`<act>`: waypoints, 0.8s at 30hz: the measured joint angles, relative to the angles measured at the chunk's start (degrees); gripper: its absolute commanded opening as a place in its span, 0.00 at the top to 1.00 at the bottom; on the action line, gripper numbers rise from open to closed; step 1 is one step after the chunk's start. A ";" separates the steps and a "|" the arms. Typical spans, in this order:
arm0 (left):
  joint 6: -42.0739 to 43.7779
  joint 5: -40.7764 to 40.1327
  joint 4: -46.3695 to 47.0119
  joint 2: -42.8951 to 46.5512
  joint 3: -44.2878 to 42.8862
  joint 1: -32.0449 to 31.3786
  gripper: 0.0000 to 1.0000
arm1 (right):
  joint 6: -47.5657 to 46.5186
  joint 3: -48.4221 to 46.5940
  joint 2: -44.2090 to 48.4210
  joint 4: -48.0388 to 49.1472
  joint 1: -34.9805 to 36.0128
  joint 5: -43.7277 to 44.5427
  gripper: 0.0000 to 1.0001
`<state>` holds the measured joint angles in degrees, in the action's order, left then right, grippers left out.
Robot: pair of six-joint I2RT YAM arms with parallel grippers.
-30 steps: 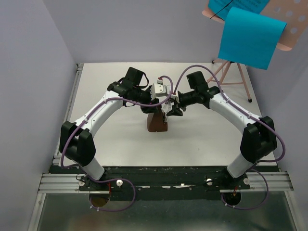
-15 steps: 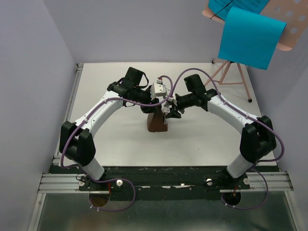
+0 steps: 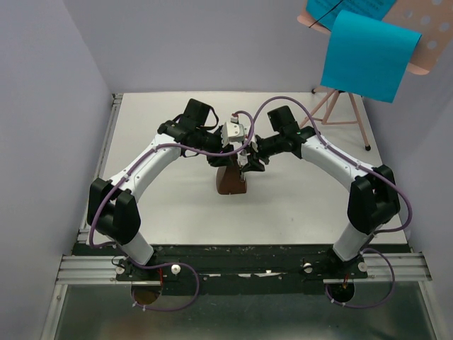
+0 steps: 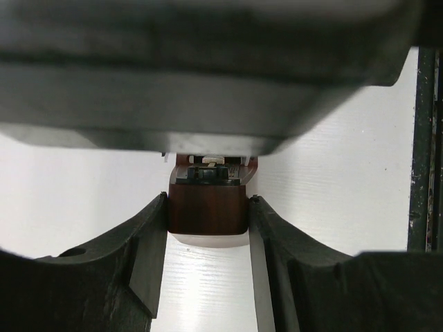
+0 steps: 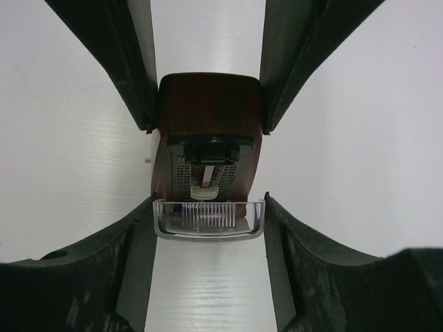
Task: Pack up the instrument practice props
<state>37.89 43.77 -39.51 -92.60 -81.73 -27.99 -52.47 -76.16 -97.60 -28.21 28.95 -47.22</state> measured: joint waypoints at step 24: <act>0.00 0.76 -0.02 -0.11 0.00 0.24 1.00 | -0.63 -1.57 -0.52 -3.76 1.07 1.42 1.00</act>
<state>37.89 44.53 -39.53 -92.71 -81.73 -27.75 -53.10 -77.73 -98.13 -31.97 30.02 -45.80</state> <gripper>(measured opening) 0.537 0.640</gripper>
